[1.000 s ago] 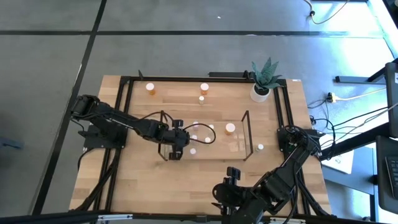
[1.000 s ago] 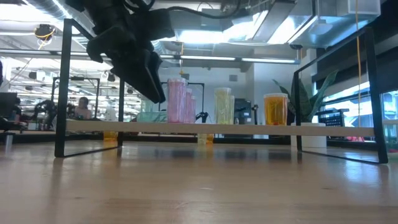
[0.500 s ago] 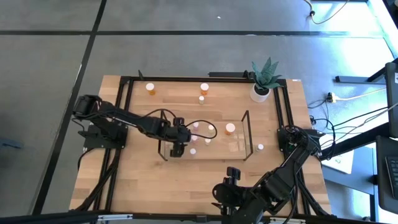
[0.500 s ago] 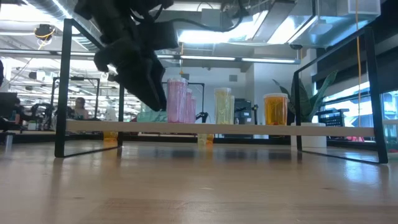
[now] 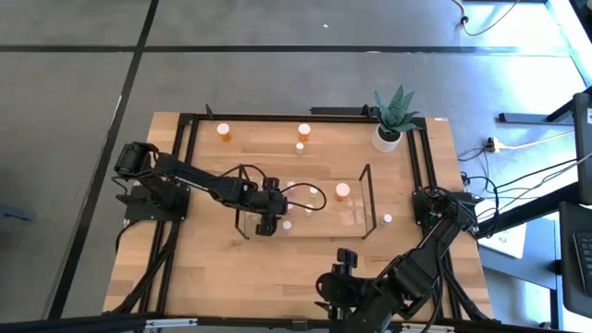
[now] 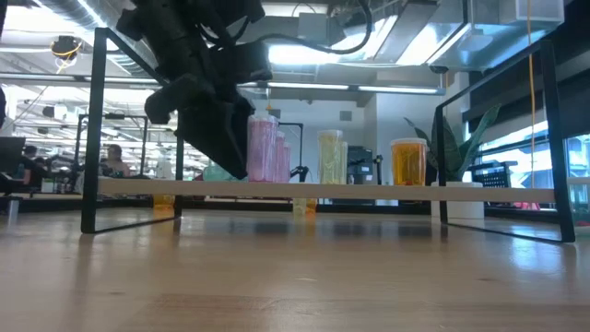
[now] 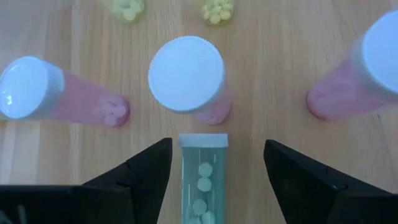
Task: Pick and place medicine bottles onto shelf by color
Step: Put the bottom blue pill bottle on the shelf aligned with the other blue pill bottle
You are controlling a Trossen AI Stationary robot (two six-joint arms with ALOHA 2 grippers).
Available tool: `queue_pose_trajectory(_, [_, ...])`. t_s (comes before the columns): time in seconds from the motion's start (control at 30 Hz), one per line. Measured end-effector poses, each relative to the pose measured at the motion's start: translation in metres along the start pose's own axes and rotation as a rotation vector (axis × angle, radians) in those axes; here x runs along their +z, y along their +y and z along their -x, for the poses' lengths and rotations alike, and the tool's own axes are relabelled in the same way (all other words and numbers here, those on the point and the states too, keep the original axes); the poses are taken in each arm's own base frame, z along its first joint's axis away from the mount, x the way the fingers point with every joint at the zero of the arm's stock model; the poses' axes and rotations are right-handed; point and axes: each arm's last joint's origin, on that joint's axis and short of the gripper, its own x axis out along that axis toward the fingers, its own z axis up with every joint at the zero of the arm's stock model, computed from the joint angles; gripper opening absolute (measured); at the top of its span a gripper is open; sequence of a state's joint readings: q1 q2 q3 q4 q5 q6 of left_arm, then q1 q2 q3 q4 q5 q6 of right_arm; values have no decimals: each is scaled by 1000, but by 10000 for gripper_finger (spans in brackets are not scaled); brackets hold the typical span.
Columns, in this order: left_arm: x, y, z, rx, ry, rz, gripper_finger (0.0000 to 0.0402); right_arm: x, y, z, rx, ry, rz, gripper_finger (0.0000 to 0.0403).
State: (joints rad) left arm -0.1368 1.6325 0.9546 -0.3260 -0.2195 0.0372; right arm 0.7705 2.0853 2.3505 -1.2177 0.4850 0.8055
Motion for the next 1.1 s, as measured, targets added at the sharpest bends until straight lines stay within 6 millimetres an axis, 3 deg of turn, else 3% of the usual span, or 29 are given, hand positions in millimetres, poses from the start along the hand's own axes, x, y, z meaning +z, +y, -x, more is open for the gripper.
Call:
queue_pose_trajectory(0.27, [0,0,0,5,-4,1,238,0,0,0,8,3,-3,219])
queue_pose_trajectory(1.1, [0,1,0,5,-4,35,127,0,1,0,9,2,-3,219])
